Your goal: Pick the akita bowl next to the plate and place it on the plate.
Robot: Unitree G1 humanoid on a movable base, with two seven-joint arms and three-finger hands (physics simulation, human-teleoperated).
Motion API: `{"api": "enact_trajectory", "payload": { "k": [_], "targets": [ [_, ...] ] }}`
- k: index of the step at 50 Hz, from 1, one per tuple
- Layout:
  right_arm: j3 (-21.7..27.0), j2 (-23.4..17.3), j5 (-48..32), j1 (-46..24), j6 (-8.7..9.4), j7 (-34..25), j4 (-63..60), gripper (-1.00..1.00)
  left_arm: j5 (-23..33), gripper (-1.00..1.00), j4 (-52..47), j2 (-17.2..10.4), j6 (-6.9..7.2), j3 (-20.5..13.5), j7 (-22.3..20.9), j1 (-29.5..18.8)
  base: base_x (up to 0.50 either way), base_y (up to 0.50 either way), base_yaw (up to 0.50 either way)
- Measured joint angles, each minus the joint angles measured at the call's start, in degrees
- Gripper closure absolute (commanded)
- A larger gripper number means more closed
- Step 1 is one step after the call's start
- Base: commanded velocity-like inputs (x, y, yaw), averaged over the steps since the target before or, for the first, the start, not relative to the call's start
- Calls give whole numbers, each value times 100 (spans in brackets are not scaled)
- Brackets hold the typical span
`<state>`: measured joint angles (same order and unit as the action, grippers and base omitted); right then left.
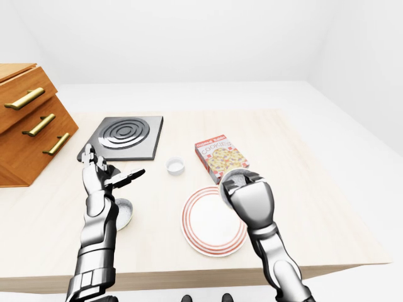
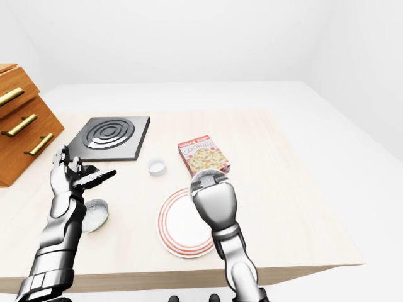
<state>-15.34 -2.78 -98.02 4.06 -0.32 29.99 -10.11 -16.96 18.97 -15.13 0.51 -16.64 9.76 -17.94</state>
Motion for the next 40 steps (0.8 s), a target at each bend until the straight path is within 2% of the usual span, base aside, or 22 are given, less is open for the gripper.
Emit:
{"api": "enact_trajectory", "payload": {
  "k": [8,18,40],
  "targets": [
    [-145,42,232,-112,4,-1,783,100,2,-100,-23,3,13,-3,1,7,0,0,0],
    [-234,132,526,-375,-75,-1,1906,100,6,-100,23,3,-11,2,1,-17,0,0,0],
    [-125,309,1149,-1062,-411,-4,3513,100,-1,-100,88,-10,-44,11,4,-47,0,0,0]
  ]
}}
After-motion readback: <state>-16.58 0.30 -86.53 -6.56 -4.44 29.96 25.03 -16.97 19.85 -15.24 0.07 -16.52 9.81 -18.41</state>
